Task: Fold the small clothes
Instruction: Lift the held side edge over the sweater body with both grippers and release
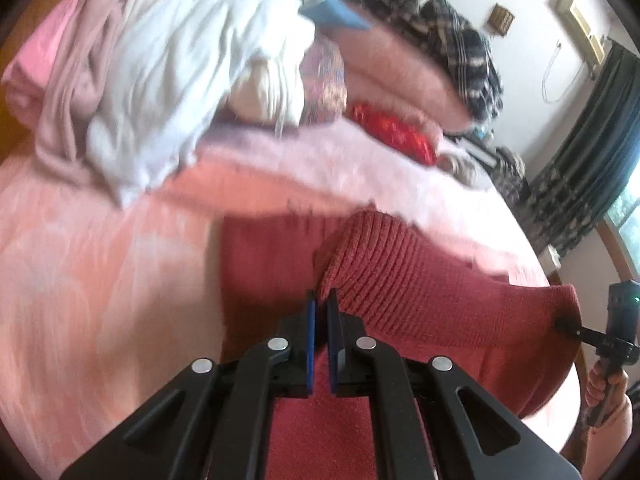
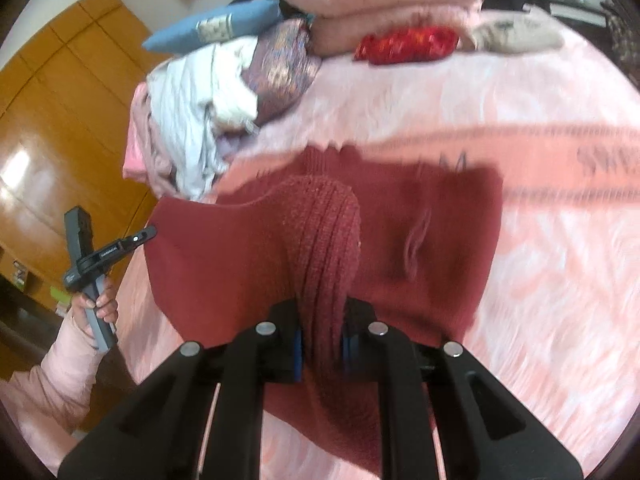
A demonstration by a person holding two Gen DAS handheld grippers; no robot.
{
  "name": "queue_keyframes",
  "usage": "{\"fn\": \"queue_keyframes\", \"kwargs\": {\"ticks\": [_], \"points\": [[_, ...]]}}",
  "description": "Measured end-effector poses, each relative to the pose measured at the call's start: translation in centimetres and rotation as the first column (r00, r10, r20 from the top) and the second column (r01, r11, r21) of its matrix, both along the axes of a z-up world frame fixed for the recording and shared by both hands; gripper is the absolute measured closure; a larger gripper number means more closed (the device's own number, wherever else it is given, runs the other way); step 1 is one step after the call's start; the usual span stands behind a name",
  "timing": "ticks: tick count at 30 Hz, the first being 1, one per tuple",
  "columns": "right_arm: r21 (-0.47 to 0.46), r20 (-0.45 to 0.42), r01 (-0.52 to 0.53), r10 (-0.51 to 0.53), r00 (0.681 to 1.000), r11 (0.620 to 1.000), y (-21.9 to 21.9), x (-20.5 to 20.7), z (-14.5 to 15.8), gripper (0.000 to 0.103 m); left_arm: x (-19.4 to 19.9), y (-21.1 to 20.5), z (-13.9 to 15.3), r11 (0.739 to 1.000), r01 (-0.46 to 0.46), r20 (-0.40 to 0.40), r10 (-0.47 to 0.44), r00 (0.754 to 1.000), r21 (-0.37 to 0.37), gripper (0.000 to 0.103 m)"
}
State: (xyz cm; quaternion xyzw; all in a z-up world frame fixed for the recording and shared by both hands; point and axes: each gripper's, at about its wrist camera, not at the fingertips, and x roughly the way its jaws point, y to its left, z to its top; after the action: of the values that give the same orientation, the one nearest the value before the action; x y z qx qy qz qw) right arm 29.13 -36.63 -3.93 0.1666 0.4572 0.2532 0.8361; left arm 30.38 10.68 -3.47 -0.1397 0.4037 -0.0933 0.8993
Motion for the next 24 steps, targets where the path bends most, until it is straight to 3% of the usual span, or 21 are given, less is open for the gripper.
{"fn": "queue_keyframes", "kwargs": {"ticks": [6, 10, 15, 18, 19, 21, 22, 23, 24], "points": [[-0.023, -0.049, 0.085, -0.086, 0.995, 0.996, 0.6, 9.1, -1.1, 0.091, 6.9, -1.1, -0.1, 0.998, -0.058, 0.017, 0.057, 0.998, 0.035, 0.099], [-0.049, -0.114, 0.101, -0.106, 0.988, 0.994, 2.0, 13.6, -4.6, 0.091, 10.9, -1.6, -3.3, 0.991, -0.094, -0.054, 0.099, 0.994, 0.099, 0.099], [-0.164, -0.197, 0.110, -0.142, 0.970, 0.980, 3.8, 16.1, -9.8, 0.089, 12.9, -1.6, -8.2, 0.981, -0.084, -0.182, 0.116, 0.976, 0.175, 0.098], [-0.198, -0.222, 0.123, -0.167, 0.961, 0.972, 3.7, 16.3, -11.1, 0.076, 13.3, -2.7, -10.7, 0.965, -0.028, -0.241, 0.093, 0.966, 0.259, 0.094], [-0.196, -0.219, 0.130, -0.173, 0.960, 0.972, 3.5, 16.1, -11.0, 0.069, 13.1, -2.9, -10.9, 0.958, -0.025, -0.235, 0.095, 0.967, 0.285, 0.086], [-0.203, -0.205, 0.152, -0.194, 0.959, 0.967, 2.9, 15.3, -10.1, 0.047, 12.7, -3.0, -10.7, 0.959, -0.010, -0.236, 0.080, 0.968, 0.284, 0.079], [-0.207, -0.187, 0.154, -0.193, 0.963, 0.966, 2.5, 14.4, -9.3, 0.036, 12.2, -2.8, -10.4, 0.963, 0.000, -0.242, 0.068, 0.968, 0.271, 0.067], [-0.209, -0.173, 0.148, -0.185, 0.967, 0.967, 2.2, 13.5, -8.5, 0.035, 11.6, -2.5, -10.1, 0.964, 0.006, -0.250, 0.062, 0.966, 0.265, 0.049], [-0.211, -0.161, 0.134, -0.169, 0.972, 0.968, 1.6, 12.1, -7.7, 0.035, 11.1, -2.2, -9.9, 0.965, 0.006, -0.249, 0.062, 0.967, 0.263, 0.043]]}}
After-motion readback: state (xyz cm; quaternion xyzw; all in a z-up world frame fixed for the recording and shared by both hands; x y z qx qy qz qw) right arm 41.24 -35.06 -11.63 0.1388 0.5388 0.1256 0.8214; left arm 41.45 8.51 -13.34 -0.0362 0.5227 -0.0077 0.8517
